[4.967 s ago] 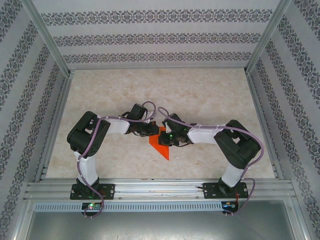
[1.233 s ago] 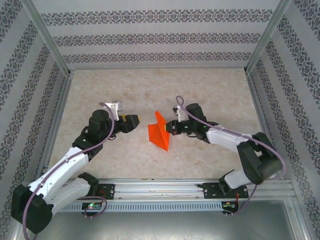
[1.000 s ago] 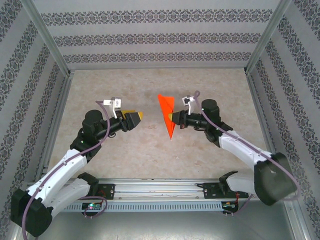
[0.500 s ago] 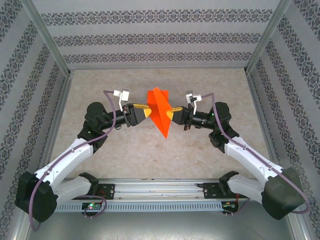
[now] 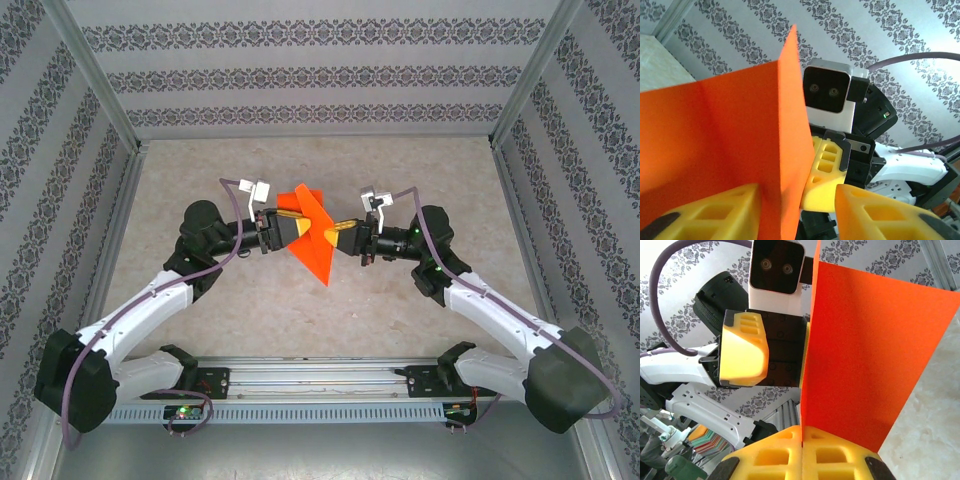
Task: Fold a paper plane with a square sheet of paper (fold left side to right side)
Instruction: Turn over the paper at the center of the table.
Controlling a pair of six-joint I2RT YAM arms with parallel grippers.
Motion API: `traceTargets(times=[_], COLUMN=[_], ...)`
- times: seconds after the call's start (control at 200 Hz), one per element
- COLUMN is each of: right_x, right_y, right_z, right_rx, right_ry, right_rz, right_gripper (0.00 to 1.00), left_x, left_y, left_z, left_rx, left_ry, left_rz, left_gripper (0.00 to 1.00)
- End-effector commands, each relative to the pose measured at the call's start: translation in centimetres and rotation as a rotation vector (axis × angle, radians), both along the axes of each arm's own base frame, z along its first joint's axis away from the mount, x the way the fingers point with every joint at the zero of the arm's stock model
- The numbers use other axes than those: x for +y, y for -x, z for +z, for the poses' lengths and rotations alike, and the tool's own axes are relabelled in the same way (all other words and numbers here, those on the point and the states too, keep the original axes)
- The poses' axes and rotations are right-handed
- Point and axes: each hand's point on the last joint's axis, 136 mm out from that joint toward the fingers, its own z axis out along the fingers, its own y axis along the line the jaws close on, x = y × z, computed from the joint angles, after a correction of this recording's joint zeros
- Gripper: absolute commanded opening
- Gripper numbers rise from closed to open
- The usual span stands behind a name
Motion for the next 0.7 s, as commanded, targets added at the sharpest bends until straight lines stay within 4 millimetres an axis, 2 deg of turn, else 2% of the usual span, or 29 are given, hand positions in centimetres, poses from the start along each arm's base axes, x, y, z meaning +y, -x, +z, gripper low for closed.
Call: traceTargets(times=[0.0,0.28,0.345,0.5,0.565,0.694], right_x=[0.4,0.3,0.3,-0.5,-1.2,-3.3], right_y=[0.7,0.7,0.7,0.8,0.7,-0.3], right_z=[1.9,1.8,2.0,2.4,2.4,1.1], right_rx=[-0.061,-0.055,-0.056,-0.061,-0.063,-0.025], right_ry=[-0.032,-0.029,-0.031,-0.032,-0.03,0.002], right_rz=[0.035,0.028,0.027,-0.005,-0.038,-0.157], right_gripper=[0.0,0.0,0.05,0.23,0.35,0.54], left_x=[-0.4,-0.1,-0.1,0.1,0.2,0.3], left_y=[0.3,-0.2,-0.3,-0.3,-0.3,-0.3], left_z=[1.8,1.4,1.2,1.6,1.8,2.0], left_rx=[-0.066,-0.066,-0.064,-0.072,-0.078,-0.084], left_ry=[0.019,0.002,0.002,0.013,0.017,0.022], left_rz=[-0.012,0.025,0.036,0.05,0.055,0.059], left_gripper=[0.34,0.11,0.08,0.04,0.03,0.03])
